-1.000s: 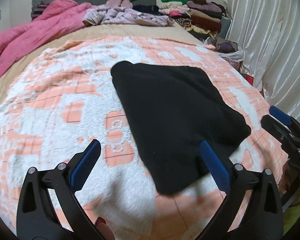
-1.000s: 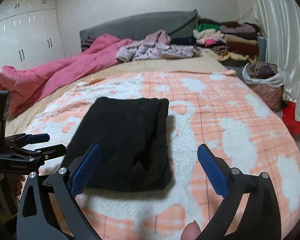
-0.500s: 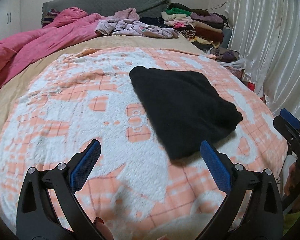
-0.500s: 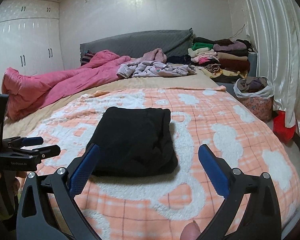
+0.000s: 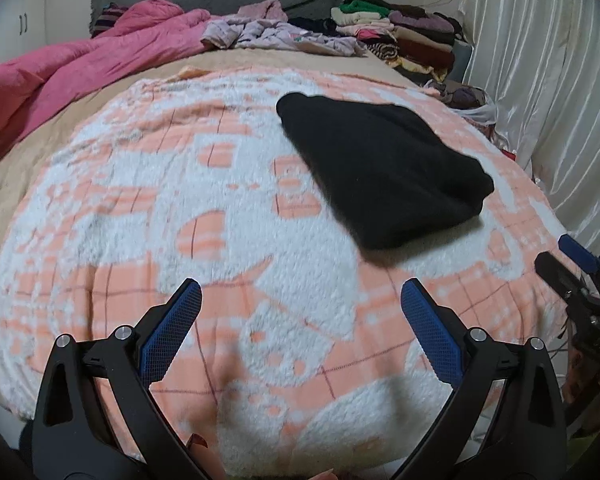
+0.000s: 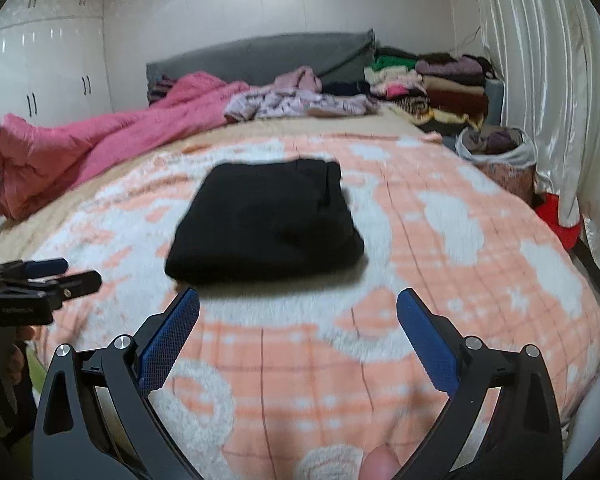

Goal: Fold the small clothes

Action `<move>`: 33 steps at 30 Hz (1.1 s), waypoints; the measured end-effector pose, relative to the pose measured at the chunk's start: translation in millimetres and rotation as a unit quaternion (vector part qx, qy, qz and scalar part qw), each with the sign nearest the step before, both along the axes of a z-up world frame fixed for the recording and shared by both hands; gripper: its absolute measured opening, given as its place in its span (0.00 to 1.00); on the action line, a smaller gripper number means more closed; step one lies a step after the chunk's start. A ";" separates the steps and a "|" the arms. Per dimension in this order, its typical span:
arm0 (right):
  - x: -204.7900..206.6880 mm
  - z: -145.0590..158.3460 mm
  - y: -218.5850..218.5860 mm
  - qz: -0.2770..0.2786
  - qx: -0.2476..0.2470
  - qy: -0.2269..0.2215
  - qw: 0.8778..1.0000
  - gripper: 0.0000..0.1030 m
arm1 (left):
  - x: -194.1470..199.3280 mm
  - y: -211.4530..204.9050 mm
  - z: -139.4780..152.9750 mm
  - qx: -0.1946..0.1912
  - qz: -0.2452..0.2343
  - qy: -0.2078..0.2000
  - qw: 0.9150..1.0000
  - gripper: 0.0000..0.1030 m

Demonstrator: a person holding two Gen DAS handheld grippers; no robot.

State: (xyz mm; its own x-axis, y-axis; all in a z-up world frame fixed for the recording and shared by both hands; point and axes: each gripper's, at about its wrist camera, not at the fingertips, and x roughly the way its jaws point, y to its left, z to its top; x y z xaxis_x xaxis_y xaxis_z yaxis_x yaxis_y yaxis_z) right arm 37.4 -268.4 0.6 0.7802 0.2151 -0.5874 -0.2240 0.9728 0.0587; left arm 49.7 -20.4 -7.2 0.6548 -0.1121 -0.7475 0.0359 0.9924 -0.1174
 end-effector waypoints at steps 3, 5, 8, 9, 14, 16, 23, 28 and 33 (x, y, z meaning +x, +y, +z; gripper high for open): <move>0.1 -9.3 2.5 -0.004 -0.007 0.014 1.000 0.96 | -2.2 1.5 -4.6 -0.001 0.004 0.004 1.000 0.91; 0.4 -14.3 4.1 -0.004 -0.005 0.023 1.000 0.96 | -2.6 2.6 -6.7 -0.003 0.005 0.008 1.000 0.91; 0.6 -18.9 7.0 0.001 -0.006 0.031 1.000 0.96 | -2.6 4.7 -7.3 -0.002 0.010 0.011 1.000 0.91; 0.4 -19.5 7.9 0.002 -0.007 0.031 1.000 0.96 | -2.5 5.6 -6.7 -0.003 0.011 0.010 1.000 0.91; 0.2 -19.6 11.5 0.007 -0.007 0.030 1.000 0.96 | -3.3 5.4 -5.0 0.001 0.013 0.008 1.000 0.91; 0.6 -18.8 10.9 0.009 -0.006 0.030 1.000 0.96 | -3.6 5.6 -4.8 0.002 0.015 0.009 1.000 0.91; 1.0 -16.8 9.1 0.003 -0.003 0.026 1.000 0.96 | -3.8 6.3 -4.2 0.003 0.015 0.009 1.000 0.91; 1.0 -15.0 8.1 0.002 -0.004 0.023 1.000 0.96 | -4.8 6.0 -3.8 0.005 0.015 0.008 1.000 0.91; 0.6 -13.0 6.1 -0.002 -0.004 0.019 1.000 0.96 | -5.0 6.2 -3.2 0.003 0.015 0.008 1.000 0.91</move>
